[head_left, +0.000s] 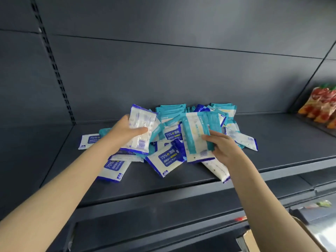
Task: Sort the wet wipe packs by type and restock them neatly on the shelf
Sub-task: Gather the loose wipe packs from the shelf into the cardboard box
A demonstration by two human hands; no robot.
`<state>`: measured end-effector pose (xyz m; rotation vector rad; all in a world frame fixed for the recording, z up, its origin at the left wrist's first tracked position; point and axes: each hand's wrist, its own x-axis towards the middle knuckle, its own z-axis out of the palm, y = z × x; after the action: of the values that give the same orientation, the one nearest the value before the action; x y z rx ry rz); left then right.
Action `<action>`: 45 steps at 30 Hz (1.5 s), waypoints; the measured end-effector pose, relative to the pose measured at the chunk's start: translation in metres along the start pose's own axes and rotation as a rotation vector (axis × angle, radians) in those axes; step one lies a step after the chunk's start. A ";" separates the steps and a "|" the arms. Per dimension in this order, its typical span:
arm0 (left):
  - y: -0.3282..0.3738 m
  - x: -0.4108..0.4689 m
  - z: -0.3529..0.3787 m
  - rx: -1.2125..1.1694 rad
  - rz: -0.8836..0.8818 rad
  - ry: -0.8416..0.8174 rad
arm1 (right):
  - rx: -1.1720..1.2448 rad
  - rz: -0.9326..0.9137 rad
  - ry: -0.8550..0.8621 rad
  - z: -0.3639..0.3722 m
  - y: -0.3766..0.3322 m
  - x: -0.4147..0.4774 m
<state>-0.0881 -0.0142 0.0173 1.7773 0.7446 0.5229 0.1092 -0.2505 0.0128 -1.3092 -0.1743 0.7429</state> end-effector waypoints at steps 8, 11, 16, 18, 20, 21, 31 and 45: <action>0.017 -0.021 0.033 -0.101 -0.139 -0.336 | -0.304 0.019 0.098 -0.051 -0.007 -0.020; 0.009 -0.024 0.058 -0.008 -0.121 -0.363 | -0.589 -0.073 0.186 -0.057 0.006 -0.017; -0.003 -0.020 0.072 0.140 -0.105 -0.293 | -0.889 0.000 0.099 -0.060 -0.001 -0.016; -0.004 -0.020 0.072 0.359 -0.084 -0.271 | -0.933 0.031 0.068 -0.060 -0.003 -0.016; 0.000 -0.022 0.073 0.595 -0.059 -0.248 | -1.008 0.067 0.050 -0.059 -0.005 -0.014; 0.004 -0.024 0.073 0.689 -0.064 -0.243 | -1.043 0.084 0.036 -0.058 -0.006 -0.014; 0.004 -0.027 0.077 0.347 -0.129 -0.365 | -0.954 0.211 -0.041 -0.067 0.006 -0.014; 0.041 -0.049 0.142 -0.220 -0.069 -0.381 | -0.003 0.114 0.229 -0.138 0.017 -0.096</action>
<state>-0.0184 -0.1535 0.0122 1.5773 0.4607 0.1998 0.1003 -0.4173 -0.0146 -1.4047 0.0837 0.6828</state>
